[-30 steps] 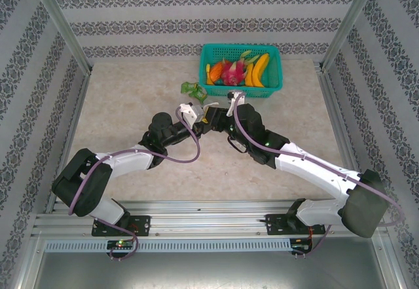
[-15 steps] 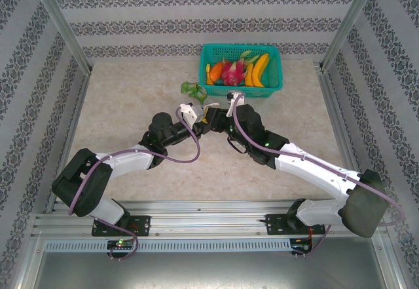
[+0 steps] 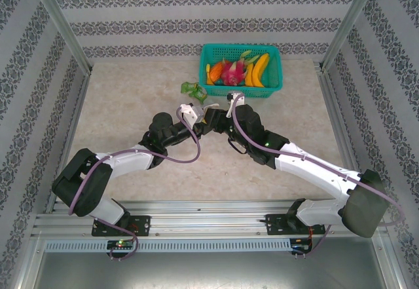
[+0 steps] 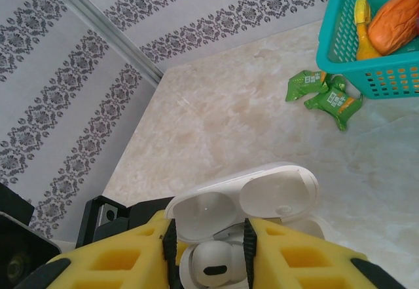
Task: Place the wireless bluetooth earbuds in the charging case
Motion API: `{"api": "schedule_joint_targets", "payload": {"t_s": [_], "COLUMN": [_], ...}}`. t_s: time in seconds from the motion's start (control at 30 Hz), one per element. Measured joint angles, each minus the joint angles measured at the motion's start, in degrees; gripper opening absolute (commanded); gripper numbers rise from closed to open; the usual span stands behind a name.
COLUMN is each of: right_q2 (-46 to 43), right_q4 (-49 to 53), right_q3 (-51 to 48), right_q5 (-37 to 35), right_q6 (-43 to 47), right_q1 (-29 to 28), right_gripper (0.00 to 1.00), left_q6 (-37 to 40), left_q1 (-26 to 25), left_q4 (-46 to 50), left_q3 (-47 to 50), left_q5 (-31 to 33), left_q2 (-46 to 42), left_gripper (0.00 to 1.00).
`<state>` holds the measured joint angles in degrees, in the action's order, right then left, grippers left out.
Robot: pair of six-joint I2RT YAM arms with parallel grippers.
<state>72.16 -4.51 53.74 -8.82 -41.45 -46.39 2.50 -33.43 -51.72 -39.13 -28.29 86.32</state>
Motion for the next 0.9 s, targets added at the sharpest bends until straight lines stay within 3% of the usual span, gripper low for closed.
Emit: {"api": "schedule_joint_targets", "payload": {"t_s": [0.3, 0.53, 0.77, 0.9], "right_q2": [-0.04, -4.44, -13.42, -10.58], "right_q4": [0.92, 5.92, 12.85, 18.78], "right_q3": [0.7, 0.76, -0.04, -0.81], "right_q5": [-0.37, -0.61, -0.55, 1.22], "right_q6": [-0.02, -0.11, -0.9, -0.83], "right_q1": [0.0, 1.14, 8.87, 14.38], "right_gripper": [0.59, 0.65, 0.67, 0.67], "left_q6": [0.02, 0.07, 1.14, 2.12], "left_q1": [0.0, 0.0, 0.22, 0.61], "left_q4": [0.09, -0.81, -1.4, -1.4], "left_q3": [0.0, 0.02, 1.81, 3.37], "left_q5": [0.04, 0.26, 1.36, 1.99], "left_q2": [-0.02, -0.33, -3.13, -5.9], "left_gripper": [0.0, 0.0, 0.0, 0.0]}}
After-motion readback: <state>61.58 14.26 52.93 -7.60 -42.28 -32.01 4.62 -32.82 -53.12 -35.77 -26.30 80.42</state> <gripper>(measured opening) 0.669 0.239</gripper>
